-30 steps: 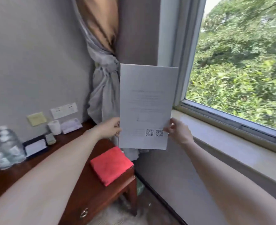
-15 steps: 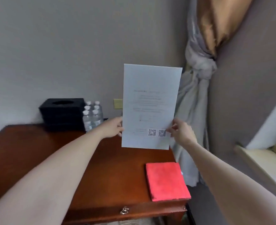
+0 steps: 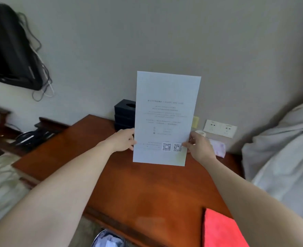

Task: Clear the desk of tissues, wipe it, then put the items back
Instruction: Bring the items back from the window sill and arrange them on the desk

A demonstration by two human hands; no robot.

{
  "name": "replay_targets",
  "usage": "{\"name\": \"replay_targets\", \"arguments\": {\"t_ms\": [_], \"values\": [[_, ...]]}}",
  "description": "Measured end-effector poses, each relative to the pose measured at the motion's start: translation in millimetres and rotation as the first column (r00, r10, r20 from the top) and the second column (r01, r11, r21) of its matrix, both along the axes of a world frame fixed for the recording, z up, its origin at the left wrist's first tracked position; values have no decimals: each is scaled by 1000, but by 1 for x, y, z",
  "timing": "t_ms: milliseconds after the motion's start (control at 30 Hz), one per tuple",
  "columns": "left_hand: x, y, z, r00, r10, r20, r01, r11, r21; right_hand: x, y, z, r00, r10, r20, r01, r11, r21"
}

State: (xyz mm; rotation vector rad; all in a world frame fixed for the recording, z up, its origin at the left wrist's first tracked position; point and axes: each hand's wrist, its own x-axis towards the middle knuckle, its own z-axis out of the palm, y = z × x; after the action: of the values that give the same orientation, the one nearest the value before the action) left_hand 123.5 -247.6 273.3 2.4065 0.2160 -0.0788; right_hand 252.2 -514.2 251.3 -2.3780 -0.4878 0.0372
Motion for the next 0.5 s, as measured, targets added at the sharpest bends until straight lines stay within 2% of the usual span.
{"name": "replay_targets", "arguments": {"t_ms": [267, 500], "values": [[-10, 98, -23, 991, 130, -22, -129, 991, 41, 17, 110, -18, 989, 148, -18, -148, 989, -3], [-5, 238, -49, 982, 185, -48, -184, 983, 18, 32, 256, -39, 976, 207, -62, -206, 978, 20]]}}
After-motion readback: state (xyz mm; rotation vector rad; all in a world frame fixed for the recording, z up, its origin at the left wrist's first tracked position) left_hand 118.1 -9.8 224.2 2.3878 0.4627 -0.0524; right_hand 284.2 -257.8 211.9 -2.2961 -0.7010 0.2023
